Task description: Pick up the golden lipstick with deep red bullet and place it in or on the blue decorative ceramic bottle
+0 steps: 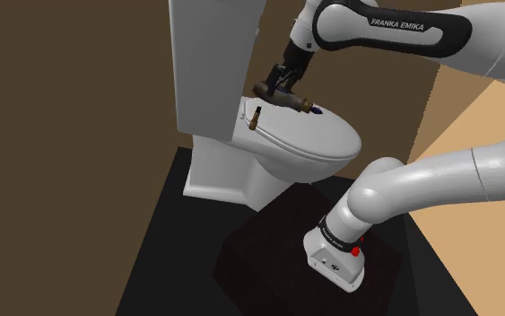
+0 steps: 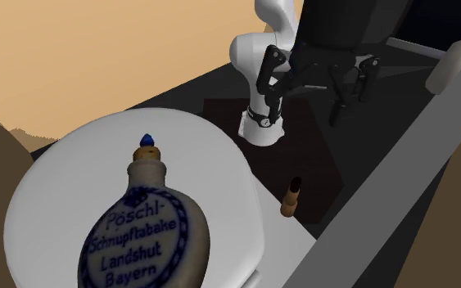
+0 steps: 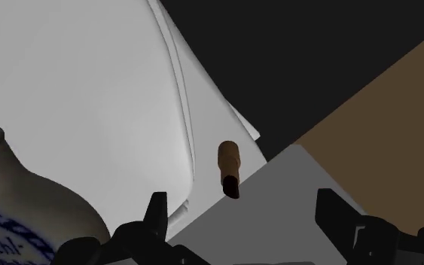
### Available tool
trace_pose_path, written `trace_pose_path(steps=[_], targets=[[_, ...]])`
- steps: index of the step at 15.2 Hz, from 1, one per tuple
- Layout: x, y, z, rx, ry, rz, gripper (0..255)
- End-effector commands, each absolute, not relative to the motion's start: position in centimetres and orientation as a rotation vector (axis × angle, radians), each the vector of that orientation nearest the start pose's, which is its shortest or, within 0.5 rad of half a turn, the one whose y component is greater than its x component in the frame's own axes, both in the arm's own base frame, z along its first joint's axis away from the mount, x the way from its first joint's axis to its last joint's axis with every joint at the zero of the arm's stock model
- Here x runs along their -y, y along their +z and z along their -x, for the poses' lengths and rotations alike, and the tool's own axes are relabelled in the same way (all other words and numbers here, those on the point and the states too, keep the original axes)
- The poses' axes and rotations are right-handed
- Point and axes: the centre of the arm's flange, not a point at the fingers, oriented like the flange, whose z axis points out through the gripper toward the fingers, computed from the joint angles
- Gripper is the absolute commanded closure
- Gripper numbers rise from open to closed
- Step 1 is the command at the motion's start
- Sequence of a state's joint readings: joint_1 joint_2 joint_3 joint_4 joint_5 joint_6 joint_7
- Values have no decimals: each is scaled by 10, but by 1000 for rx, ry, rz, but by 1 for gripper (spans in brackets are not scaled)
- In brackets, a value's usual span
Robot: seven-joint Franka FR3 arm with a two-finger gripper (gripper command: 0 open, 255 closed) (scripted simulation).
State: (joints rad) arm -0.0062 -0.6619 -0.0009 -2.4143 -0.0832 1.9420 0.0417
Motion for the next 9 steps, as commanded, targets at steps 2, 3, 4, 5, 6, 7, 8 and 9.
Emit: trace_pose_path(steps=[2, 3, 4, 5, 6, 7, 8, 9], targets=[[10, 528, -401, -31, -326, 3181, 0], [11, 519, -411, -28, -331, 3175, 0], [11, 513, -418, -25, -335, 3170, 0], [12, 508, -419, -25, -335, 3170, 0], [12, 503, -420, -25, -335, 3170, 0], [12, 498, -421, -25, -335, 3170, 0], [12, 492, -422, -25, -335, 3170, 0], [13, 487, -424, -25, -335, 3170, 0]])
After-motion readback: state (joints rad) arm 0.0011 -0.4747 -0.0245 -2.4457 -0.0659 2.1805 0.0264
